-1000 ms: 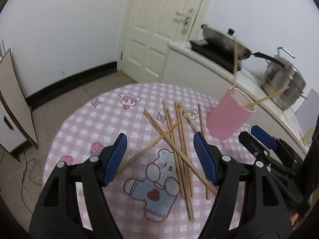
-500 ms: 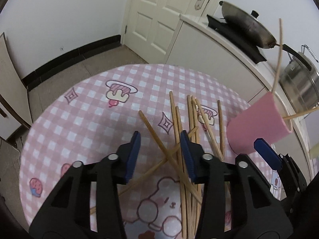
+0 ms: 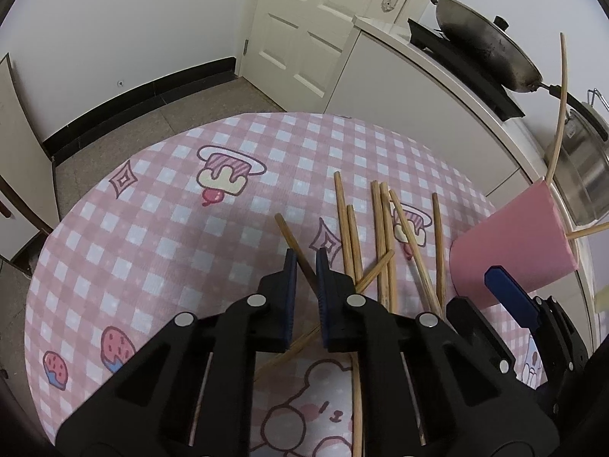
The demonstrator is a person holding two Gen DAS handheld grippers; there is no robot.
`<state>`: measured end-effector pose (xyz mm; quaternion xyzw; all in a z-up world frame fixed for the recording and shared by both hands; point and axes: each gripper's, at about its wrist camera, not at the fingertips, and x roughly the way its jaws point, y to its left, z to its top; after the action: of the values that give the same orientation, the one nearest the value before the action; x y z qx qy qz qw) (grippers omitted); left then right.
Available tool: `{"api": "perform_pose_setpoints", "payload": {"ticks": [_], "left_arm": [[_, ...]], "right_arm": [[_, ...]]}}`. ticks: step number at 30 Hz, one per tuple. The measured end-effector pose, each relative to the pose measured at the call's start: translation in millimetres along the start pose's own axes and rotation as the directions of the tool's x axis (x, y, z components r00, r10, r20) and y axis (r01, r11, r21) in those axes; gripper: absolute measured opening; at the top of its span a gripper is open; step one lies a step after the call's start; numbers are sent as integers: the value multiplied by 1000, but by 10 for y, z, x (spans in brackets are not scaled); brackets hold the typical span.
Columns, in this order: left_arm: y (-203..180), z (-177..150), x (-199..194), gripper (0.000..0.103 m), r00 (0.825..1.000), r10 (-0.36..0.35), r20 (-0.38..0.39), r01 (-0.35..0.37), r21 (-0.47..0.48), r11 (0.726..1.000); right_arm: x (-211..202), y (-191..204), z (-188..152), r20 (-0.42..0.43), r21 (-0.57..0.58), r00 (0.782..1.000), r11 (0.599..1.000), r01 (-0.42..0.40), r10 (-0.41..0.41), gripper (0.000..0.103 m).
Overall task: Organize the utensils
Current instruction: 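Close the left tool on a chopstick while the right tool grasps another chopstick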
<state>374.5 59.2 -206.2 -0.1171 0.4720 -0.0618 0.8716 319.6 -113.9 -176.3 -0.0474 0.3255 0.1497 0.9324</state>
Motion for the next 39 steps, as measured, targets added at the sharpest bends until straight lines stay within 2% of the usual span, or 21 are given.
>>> {"api": "perform_pose_setpoints", "payload": {"ticks": [9,18,22,25,27,30,39], "left_arm": [[117,-5,-324,8,997,-35,68,35,-4,999],[131,20,-540,7,993,-43,112,42,9,999],[119,5,-560,7,992,-51,113,49,16,999],[103,-12,-565,7,992,-56,110,54,23,998],[104,-28,-572,7,992,-60,107,58,23,998],[96,-52,-599,7,992,-73,105,70,26,997],[-14,-78,-931,7,982,-123,145,116,52,992]], "right_arm": [[211,69,108,-74,-48,997,999,14,-17,45],[474,216,131,-190,-144,978,988,61,-89,33],[520,196,87,-221,-136,970,988,74,-103,31],[533,153,75,-240,-109,967,992,64,-89,23],[559,142,60,-258,-93,963,994,49,-72,10],[530,120,44,-251,-69,967,997,37,-53,5],[98,117,203,-150,-14,988,1000,-28,25,5]]}}
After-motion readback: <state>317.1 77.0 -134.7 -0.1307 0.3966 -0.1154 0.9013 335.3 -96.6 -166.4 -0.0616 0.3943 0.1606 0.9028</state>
